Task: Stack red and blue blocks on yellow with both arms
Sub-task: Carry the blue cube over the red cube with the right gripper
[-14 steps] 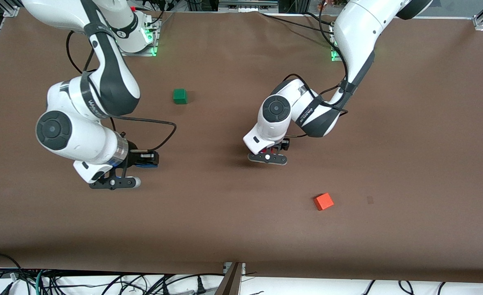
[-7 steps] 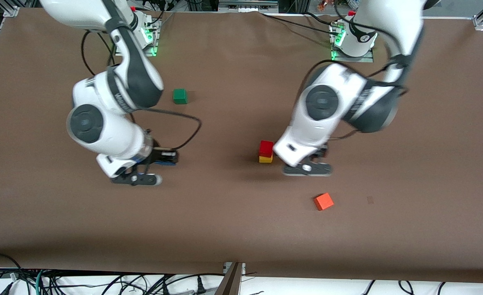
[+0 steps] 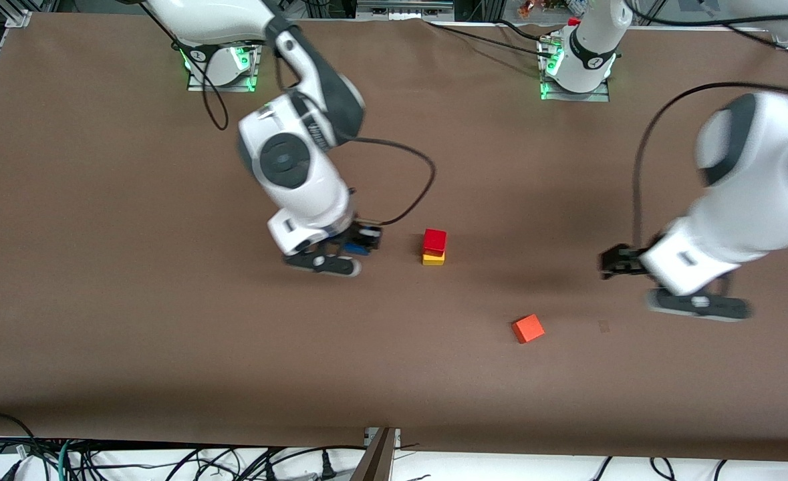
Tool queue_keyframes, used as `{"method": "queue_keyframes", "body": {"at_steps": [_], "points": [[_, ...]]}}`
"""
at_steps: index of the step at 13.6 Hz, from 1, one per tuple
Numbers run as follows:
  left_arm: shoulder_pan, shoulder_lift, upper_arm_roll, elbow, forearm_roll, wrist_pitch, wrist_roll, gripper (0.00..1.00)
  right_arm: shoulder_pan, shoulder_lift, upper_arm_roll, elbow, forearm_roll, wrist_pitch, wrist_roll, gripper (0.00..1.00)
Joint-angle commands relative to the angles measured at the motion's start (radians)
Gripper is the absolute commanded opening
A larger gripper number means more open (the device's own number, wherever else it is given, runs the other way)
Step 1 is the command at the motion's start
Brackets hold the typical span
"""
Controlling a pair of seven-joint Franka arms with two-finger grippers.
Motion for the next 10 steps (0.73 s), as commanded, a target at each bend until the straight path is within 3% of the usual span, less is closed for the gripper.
{"method": "queue_keyframes", "body": {"at_steps": [1,3,5,8,10], "points": [[-0.09,-0.119,0.233,-0.062,-0.137,-0.098,0.114,1.0,0.106,0.075,-0.012,0.042,-0.083,0.083,0.187,0.3],[-0.175,-0.16,0.327,-0.073,-0.125,-0.152,0.104,1.0,0.149,0.146,-0.015,0.109,-0.1,0.12,0.279,0.3],[-0.195,-0.191,0.325,-0.094,-0.061,-0.155,0.092,1.0,0.172,0.216,-0.02,0.2,-0.108,0.124,0.35,0.3],[-0.187,-0.323,0.296,-0.226,-0.065,-0.16,0.008,1.0,0.195,0.233,-0.026,0.208,-0.129,0.144,0.376,0.3],[-0.18,-0.347,0.29,-0.268,-0.073,-0.155,-0.03,1.0,0.196,0.236,-0.025,0.208,-0.129,0.155,0.378,0.3]]}}
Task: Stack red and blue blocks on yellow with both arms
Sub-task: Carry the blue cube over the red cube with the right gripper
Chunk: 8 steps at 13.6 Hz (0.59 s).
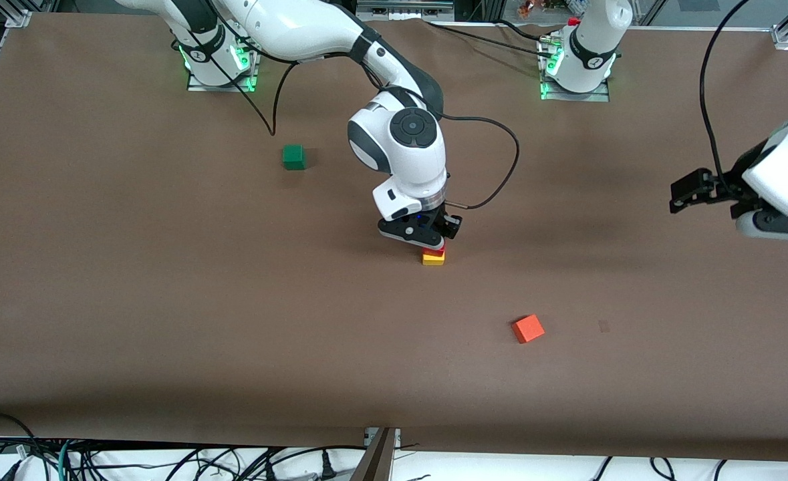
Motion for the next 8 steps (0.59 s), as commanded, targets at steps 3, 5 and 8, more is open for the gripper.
{"method": "queue_keyframes", "body": {"at_steps": [3,5,8], "points": [[0.056,-0.068,-0.016,-0.098,0.002,0.018,0.026,1.0,0.025,0.034,-0.011,0.043,-0.037,0.019,0.03,0.32],[0.062,-0.055,-0.016,-0.089,-0.022,0.018,0.048,1.0,0.034,0.042,-0.009,0.043,-0.065,0.024,0.056,0.35],[0.061,-0.047,-0.016,-0.083,-0.021,0.017,0.037,1.0,0.034,0.042,-0.011,0.042,-0.067,0.024,0.053,0.64]]}}
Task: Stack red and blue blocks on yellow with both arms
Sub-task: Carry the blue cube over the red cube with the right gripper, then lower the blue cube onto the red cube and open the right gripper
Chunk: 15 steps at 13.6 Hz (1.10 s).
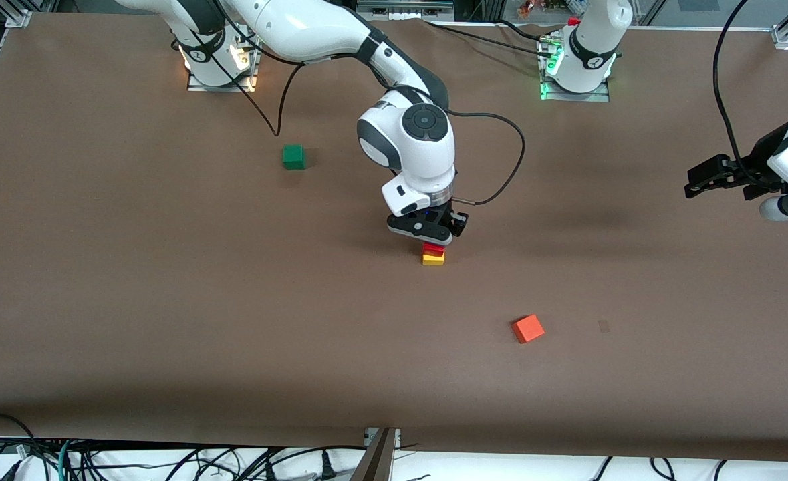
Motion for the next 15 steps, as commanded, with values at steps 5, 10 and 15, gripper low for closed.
{"method": "queue_keyframes", "body": {"at_steps": [5,10,15], "points": [[0.01,-0.002,-0.011,-0.006,-0.016,0.009,0.019,1.0,-0.007,0.006,-0.011,0.039,-0.018,-0.015,0.011,1.0],[0.01,-0.002,-0.011,-0.006,-0.018,0.009,0.018,1.0,-0.16,-0.129,0.002,0.039,0.037,-0.265,-0.118,1.0],[0.008,0.0,-0.011,-0.006,-0.018,0.01,0.018,1.0,-0.388,-0.326,-0.006,-0.029,0.15,-0.474,-0.395,1.0]]}}
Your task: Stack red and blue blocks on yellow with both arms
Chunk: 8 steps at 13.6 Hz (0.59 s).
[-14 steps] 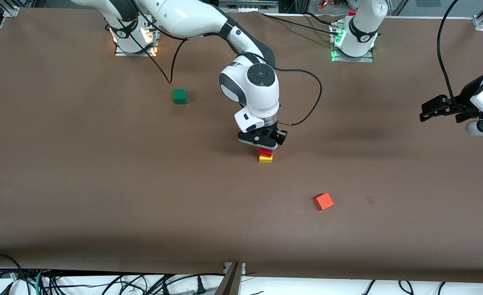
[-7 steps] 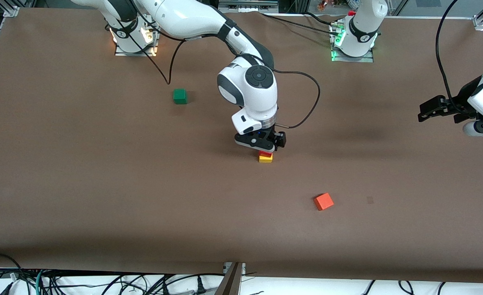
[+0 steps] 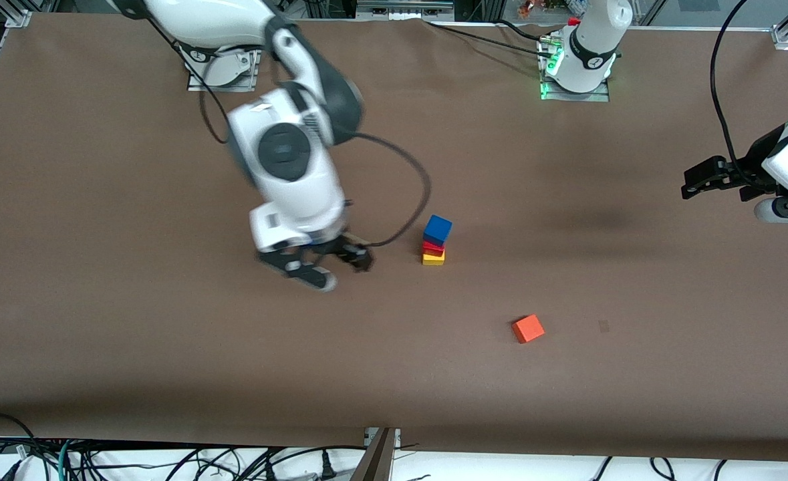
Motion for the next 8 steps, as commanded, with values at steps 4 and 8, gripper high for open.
{"method": "queue_keyframes", "body": {"at_steps": [4,8], "points": [[0.008,-0.004,-0.006,-0.003,-0.017,0.01,0.016,1.0,-0.188,-0.426,-0.018,-0.483,0.123,-0.014,-0.388,1.0],[0.006,-0.006,-0.006,-0.002,-0.014,0.01,0.016,1.0,-0.268,-0.666,-0.015,-0.751,0.051,0.003,-0.566,1.0]]}}
